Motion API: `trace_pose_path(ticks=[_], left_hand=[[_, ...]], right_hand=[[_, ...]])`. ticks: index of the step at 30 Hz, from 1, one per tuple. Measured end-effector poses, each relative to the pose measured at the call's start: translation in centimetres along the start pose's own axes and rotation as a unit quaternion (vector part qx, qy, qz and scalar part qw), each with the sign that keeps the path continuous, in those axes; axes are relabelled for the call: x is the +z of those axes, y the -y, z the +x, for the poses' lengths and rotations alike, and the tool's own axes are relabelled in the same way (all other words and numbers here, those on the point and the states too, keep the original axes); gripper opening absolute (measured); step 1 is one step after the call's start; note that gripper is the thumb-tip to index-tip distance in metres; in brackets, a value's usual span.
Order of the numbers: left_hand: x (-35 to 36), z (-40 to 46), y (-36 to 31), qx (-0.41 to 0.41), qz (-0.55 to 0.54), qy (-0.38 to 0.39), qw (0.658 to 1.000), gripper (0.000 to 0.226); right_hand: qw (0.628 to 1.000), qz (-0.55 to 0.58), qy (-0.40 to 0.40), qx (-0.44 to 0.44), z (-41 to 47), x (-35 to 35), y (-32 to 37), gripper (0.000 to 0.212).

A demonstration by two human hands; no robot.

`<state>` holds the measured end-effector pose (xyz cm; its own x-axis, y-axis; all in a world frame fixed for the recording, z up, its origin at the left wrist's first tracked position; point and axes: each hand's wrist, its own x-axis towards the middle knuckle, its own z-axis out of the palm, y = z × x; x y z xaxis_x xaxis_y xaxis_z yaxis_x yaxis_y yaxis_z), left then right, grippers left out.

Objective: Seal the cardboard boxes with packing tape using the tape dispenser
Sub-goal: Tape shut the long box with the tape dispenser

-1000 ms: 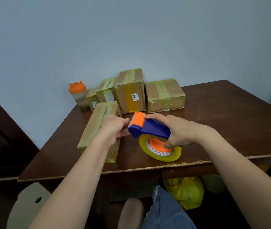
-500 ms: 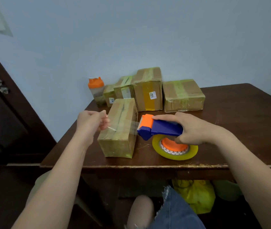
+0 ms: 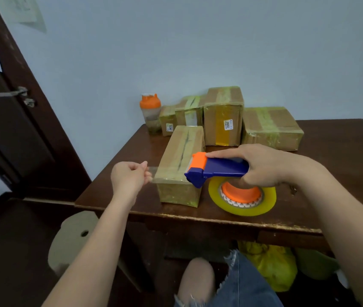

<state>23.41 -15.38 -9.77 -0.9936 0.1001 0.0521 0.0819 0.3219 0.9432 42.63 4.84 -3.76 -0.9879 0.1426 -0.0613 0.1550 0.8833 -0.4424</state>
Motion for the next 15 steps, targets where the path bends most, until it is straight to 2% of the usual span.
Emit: trace_pose_path(ticks=[4, 7, 15], left_hand=[[0.0, 0.9, 0.1, -0.005, -0.013, -0.019, 1.000, 0.026], [-0.1, 1.5, -0.5, 0.004, -0.017, -0.028, 0.999, 0.031], [0.5, 1.9, -1.2, 0.037, -0.013, -0.020, 0.999, 0.036]], right_hand=[[1.000, 0.006, 0.018, 0.004, -0.1, 0.0, 0.6, 0.084], [0.999, -0.003, 0.038, 0.013, -0.4, 0.5, 0.5, 0.094], [0.993, -0.098, 0.061, 0.013, -0.4, 0.4, 0.0, 0.099]])
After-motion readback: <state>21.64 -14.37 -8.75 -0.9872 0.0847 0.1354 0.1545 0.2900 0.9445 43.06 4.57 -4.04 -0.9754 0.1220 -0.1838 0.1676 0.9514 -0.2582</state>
